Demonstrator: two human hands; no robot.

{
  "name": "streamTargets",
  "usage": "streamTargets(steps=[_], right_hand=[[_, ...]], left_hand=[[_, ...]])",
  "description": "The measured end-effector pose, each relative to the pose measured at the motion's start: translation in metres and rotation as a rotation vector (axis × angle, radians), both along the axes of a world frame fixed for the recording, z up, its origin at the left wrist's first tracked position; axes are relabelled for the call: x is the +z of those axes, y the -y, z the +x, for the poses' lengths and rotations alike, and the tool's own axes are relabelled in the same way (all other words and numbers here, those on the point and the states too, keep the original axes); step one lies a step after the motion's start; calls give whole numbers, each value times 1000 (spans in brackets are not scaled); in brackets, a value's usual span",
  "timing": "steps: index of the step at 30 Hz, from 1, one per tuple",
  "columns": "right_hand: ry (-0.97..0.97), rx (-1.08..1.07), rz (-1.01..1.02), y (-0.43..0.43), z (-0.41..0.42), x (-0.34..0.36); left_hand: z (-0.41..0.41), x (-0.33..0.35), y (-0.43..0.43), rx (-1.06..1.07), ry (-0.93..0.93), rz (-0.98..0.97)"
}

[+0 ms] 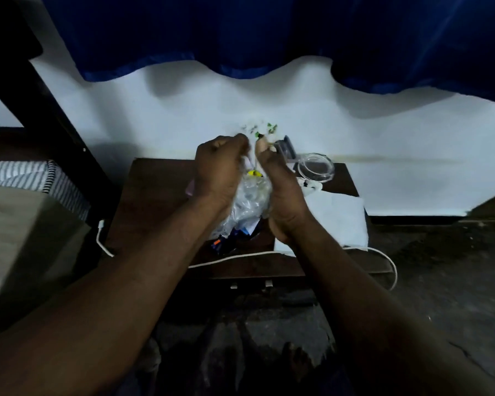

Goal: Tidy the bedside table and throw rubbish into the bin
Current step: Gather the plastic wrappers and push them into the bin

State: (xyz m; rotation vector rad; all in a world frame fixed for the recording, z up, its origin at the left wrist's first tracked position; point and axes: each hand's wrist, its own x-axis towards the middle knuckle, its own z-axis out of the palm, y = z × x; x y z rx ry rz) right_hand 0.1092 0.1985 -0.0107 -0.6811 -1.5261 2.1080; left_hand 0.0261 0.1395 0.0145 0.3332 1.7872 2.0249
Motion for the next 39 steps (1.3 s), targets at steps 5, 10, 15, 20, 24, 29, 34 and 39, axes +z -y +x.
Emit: streamTargets(steps=[5, 10, 15, 20, 24, 29, 34, 39], right_hand=[[-169, -53, 65, 6, 42, 0], [10, -513, 134, -3, 95, 5], [39, -795, 79, -31, 157, 5], [46, -1035, -42, -54, 220, 19], [-88, -1250, -10, -67, 280, 29], [-25, -1390, 0, -70, 350, 16], [103, -1307, -4, -60, 406, -17], [98, -1229, -122, -68, 427, -51]], left_hand=[[29, -2, -15, -64, -12, 53], [93, -2, -48, -171, -19, 89], [179, -1, -65, -238, -9, 35], [250, 8, -84, -306, -446, -109], [312, 27, -94, -519, -504, -264], [382, 27, -103, -792, -392, -319], [430, -6, -107, -865, -304, -366], [452, -49, -122, -815, -284, -428]])
